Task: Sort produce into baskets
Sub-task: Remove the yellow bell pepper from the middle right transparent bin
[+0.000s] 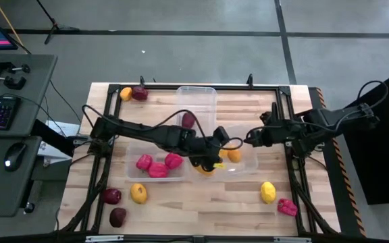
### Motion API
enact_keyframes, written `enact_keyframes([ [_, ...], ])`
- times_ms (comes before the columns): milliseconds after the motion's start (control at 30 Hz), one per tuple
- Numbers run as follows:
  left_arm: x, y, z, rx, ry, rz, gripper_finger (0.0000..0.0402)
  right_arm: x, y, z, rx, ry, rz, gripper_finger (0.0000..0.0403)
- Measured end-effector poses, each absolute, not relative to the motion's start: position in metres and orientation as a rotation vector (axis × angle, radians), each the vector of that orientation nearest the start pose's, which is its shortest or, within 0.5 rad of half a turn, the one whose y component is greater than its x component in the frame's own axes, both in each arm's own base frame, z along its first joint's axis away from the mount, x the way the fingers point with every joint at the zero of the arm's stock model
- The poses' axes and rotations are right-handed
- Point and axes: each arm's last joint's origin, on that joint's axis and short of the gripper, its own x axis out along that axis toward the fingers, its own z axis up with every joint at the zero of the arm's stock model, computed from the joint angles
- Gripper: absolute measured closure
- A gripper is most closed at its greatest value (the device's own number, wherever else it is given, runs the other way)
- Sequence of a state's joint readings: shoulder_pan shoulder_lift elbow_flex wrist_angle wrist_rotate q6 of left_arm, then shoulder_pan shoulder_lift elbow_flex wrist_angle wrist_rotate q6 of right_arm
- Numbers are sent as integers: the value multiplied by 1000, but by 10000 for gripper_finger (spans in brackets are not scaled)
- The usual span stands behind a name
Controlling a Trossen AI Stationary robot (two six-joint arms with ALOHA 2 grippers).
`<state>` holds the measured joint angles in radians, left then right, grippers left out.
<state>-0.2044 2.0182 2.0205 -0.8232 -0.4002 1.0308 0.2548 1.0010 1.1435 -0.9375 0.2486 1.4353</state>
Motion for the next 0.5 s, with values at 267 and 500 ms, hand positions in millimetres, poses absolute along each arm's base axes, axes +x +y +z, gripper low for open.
enact_keyframes([
  [267,426,-63,358,1054,778,-122,30,171,30,351,1016,651,-563,398],
  [500,412,-54,391,915,662,7,30,159,22,383,805,576,-668,398],
])
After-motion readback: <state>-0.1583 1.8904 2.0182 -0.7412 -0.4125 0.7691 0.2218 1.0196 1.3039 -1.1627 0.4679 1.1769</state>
